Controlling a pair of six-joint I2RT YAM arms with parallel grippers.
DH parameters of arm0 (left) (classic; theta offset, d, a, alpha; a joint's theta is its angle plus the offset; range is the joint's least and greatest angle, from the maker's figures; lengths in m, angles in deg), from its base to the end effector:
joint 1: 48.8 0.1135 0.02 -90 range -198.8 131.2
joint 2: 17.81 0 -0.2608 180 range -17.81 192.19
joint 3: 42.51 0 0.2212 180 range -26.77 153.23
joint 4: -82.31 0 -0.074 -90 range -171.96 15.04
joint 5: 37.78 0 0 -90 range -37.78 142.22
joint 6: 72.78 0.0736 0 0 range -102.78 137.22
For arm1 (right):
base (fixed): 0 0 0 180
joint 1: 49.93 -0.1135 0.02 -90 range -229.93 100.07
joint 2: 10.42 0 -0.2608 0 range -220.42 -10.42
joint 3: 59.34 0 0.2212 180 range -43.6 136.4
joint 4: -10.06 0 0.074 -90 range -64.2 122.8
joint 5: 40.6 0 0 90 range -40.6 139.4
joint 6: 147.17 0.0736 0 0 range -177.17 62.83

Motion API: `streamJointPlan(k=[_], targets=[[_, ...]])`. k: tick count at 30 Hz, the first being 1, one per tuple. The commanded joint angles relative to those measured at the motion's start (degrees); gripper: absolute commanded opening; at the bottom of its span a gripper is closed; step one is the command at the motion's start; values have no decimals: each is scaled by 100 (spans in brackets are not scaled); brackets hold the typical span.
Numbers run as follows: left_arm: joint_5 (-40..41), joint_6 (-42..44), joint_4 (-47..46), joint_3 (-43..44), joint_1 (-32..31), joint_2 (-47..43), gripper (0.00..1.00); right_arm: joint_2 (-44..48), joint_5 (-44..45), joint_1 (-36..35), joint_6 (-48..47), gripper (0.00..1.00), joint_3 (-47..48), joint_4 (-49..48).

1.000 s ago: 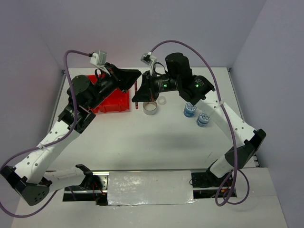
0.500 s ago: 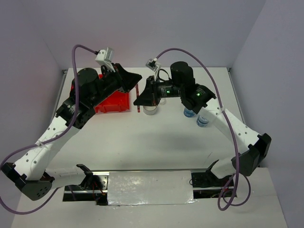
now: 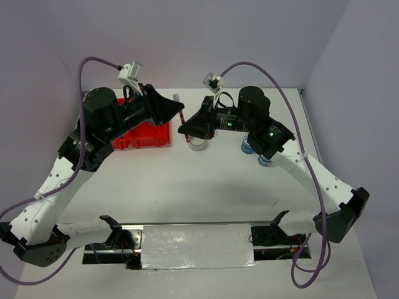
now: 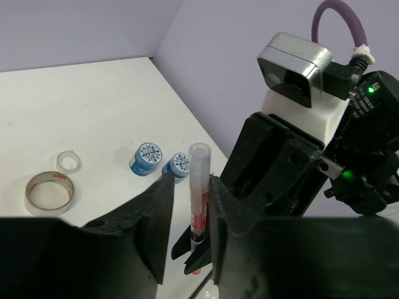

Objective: Sort the stationery into containers
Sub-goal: Close the pen cap on the pen.

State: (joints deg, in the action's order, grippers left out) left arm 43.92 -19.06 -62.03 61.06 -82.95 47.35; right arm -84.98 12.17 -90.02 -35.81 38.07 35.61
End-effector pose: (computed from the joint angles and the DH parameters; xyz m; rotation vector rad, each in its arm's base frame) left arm 0.1847 -0.1381 0.4946 0.0933 1.6233 -1.0770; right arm 0.1908 0.2188 0.4445 -0.8155 1.5883 1.3207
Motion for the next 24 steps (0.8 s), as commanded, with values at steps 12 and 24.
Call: streamJointPlan(k=[12, 24], targets=[[-1270, -20, -85, -450, 190, 154, 0, 540, 260, 11, -10, 0, 243, -849], [-2283, -179, -1017, -3237, -609, -724, 0, -295, 552, 353, -98, 0, 2204, -496]])
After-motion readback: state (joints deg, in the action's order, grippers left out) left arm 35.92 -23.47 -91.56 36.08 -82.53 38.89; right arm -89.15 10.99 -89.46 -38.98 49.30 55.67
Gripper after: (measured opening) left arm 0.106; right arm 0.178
